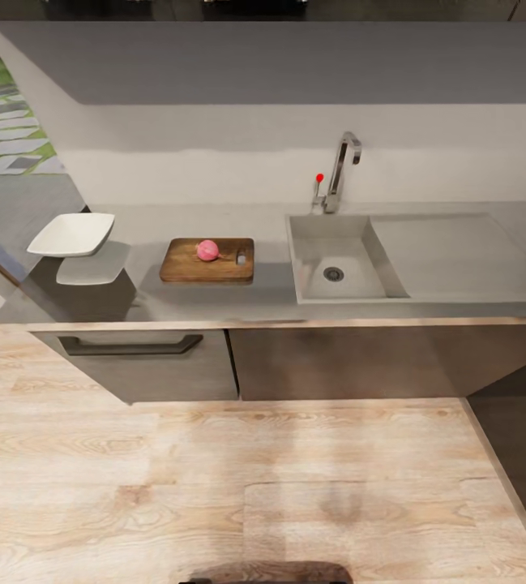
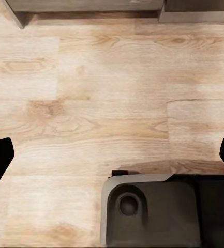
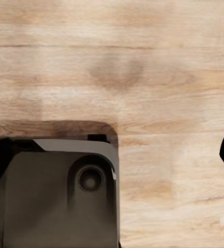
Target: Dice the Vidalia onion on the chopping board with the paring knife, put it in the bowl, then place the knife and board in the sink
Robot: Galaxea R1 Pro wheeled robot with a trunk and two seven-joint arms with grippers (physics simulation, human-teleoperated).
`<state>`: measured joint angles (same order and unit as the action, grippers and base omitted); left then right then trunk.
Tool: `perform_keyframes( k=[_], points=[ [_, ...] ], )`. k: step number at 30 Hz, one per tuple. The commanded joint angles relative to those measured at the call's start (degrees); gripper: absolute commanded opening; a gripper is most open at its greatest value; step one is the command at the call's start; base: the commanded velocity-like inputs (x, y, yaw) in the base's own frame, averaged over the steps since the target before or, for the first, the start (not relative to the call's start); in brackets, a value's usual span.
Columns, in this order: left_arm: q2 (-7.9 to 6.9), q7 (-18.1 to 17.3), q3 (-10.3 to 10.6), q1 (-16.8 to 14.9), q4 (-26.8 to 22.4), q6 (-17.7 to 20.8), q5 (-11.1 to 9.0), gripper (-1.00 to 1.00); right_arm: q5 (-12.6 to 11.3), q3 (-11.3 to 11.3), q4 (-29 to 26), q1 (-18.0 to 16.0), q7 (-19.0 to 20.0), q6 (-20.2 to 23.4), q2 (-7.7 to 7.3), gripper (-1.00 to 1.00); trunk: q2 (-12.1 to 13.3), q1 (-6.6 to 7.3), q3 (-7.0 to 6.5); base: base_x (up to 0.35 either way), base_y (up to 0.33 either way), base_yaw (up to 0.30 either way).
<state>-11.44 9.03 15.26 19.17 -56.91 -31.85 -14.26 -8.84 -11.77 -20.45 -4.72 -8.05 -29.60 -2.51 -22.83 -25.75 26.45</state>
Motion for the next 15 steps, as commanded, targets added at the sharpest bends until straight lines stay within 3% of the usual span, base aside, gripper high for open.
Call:
perform_keyframes(
  k=[1, 7, 15],
  points=[
    [0.12, 0.55, 0.28, -0.01, 0.21, -0.16, -0.06, 1.0, -0.56, -0.43, 0.01, -0.02, -0.23, -0.19, -0.05, 1.0, -0.09, -0.04, -0.02, 0.0, 0.0, 0.0],
    [1.51, 0.55, 0.21, -0.01, 3.1, -0.29, 0.01, 1.0, -0.56, -0.2, 0.05, -0.02, -0.22, -0.2, -0.04, 1.0, -0.09, -0.04, -0.56, 0.0, 0.0, -0.012],
    [1.79, 0.55, 0.21, -0.01, 4.3, -0.26, 0.02, 1.0, -0.57, -0.18, 0.1, -0.02, -0.21, -0.2, -0.12, 1.0, -0.09, -0.04, -1.18, 0.0, 0.0, -0.162]
  ],
)
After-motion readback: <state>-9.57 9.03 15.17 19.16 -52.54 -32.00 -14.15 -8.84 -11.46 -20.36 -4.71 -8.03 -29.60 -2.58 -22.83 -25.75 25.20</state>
